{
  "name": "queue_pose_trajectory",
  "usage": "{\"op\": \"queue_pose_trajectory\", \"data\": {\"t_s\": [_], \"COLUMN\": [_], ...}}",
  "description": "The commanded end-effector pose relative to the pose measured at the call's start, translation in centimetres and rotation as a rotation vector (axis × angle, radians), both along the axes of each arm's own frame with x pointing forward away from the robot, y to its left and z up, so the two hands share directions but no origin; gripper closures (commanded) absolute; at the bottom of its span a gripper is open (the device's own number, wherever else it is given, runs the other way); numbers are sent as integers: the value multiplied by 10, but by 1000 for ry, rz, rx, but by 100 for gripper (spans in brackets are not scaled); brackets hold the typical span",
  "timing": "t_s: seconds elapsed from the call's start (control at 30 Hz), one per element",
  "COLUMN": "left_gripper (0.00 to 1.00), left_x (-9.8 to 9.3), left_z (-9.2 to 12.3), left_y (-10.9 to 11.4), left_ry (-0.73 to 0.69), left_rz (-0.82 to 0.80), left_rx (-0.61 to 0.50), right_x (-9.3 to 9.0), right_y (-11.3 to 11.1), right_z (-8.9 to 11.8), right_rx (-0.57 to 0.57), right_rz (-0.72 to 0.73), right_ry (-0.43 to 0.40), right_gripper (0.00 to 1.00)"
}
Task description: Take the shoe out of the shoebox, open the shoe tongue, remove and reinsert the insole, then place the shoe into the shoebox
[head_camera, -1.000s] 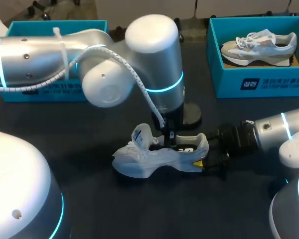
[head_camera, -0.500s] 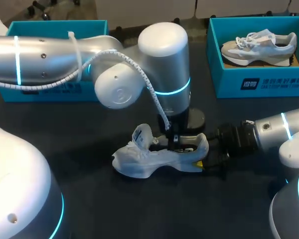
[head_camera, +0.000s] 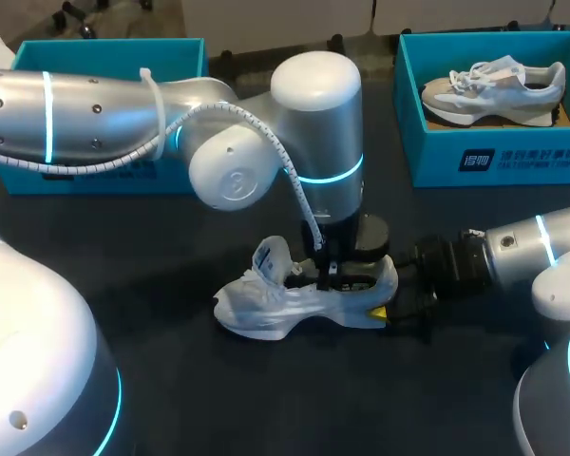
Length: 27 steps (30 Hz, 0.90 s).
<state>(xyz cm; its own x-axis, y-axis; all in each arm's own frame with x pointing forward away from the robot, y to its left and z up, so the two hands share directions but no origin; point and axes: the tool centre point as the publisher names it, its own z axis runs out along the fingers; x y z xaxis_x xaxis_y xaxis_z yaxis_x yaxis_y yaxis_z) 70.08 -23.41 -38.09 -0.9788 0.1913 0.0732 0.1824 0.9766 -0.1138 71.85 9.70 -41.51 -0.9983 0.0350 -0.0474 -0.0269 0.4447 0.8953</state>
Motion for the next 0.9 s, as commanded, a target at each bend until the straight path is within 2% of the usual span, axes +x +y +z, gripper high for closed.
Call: {"op": "queue_pose_trajectory", "data": {"t_s": [0.03,0.3,0.33,0.37,0.4,0.43,0.47,0.6,0.77,0.9], "left_gripper": [100,100,85,65,56,54,53,62,58,59], "left_x": [-2,-10,-10,-10,-11,-11,-11,-10,-4,1], "left_z": [-9,-11,-12,-14,-15,-16,-17,-21,-28,-34], "left_y": [0,7,8,8,8,8,8,6,5,4], "left_ry": [5,22,22,22,19,18,15,-8,-35,-63], "left_rz": [-5,-35,-37,-38,-37,-37,-39,-38,-28,-22], "left_rx": [-2,-4,-3,-2,1,3,4,-3,-8,-24], "right_x": [1,1,1,1,1,1,1,1,1,1], "right_y": [0,0,0,0,0,0,0,0,0,0], "right_z": [0,0,0,0,0,0,0,0,0,0], "right_rx": [-6,-6,-6,-6,-6,-6,-6,-6,-6,-6], "right_rz": [1,1,1,1,1,1,1,1,1,1], "right_ry": [2,2,2,2,2,2,2,2,2,2], "right_gripper": [100,100,100,100,100,100,100,100,100,100]}}
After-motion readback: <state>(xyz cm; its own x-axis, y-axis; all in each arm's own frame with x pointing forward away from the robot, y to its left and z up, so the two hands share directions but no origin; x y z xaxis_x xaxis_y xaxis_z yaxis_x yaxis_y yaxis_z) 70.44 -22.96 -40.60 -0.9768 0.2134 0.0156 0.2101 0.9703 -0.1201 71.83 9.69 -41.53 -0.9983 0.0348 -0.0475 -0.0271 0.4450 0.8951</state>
